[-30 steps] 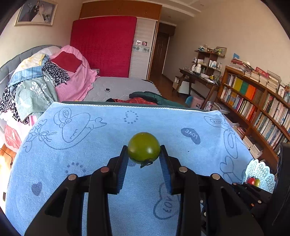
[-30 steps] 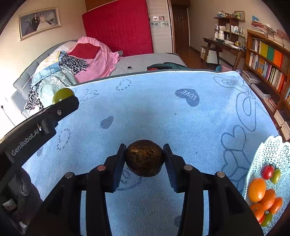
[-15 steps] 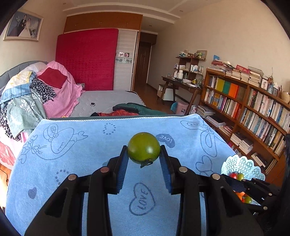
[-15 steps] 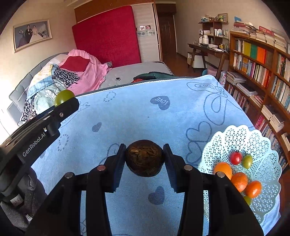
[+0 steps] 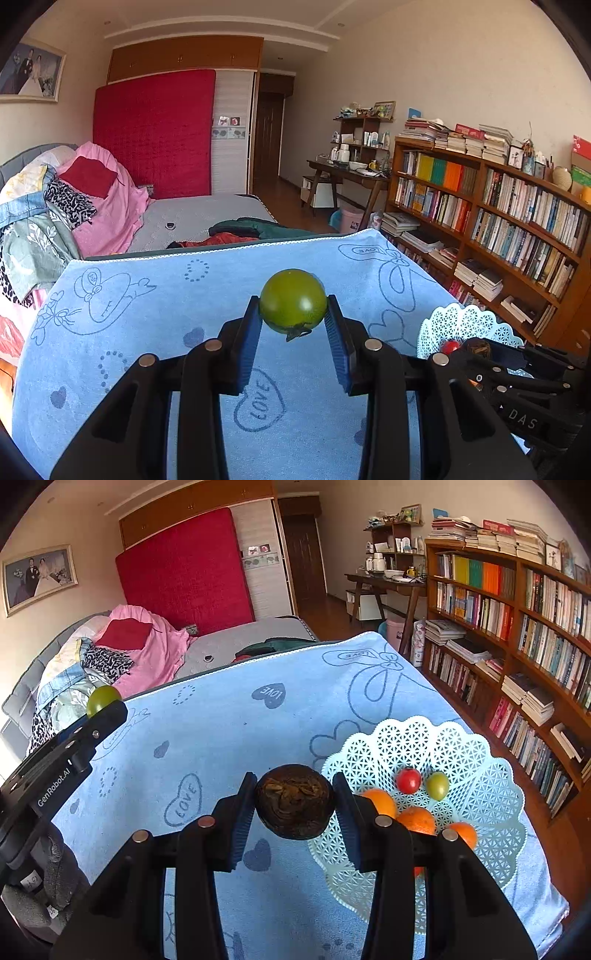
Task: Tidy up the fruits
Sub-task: 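Carry the brown fruit into the basket and open the right tool while the left tool carries the green tomato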
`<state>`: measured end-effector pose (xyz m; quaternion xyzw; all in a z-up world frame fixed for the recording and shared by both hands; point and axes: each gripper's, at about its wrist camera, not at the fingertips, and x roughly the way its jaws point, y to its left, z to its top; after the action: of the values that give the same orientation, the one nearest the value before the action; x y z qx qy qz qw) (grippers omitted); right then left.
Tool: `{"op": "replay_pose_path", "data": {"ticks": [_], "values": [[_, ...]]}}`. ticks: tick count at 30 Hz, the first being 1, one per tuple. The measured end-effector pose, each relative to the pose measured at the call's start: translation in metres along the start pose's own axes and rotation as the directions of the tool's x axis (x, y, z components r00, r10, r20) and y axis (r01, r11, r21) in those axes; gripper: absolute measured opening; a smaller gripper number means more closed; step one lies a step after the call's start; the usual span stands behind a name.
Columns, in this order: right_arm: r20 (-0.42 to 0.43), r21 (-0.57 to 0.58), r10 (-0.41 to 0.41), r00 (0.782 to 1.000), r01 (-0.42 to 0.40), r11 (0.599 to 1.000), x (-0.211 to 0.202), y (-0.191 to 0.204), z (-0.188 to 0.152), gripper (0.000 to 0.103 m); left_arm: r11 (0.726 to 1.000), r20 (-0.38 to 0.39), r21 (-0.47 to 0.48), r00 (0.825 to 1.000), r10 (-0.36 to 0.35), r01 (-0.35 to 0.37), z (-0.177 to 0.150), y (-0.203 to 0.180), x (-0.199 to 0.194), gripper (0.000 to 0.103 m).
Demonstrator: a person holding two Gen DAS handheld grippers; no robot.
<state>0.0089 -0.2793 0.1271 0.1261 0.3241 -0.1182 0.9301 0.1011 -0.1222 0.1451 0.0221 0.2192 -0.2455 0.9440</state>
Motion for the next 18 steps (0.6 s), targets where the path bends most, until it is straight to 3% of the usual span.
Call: {"op": "replay_pose_path", "data": {"ticks": [18], "values": [[-0.036, 0.164, -0.145, 0.989, 0.149, 0.975, -0.015, -0.099, -0.034, 0.043, 0.996, -0.026, 0.072, 0.998, -0.055, 0.056, -0.012, -0.034, 0.004, 0.035]]}}
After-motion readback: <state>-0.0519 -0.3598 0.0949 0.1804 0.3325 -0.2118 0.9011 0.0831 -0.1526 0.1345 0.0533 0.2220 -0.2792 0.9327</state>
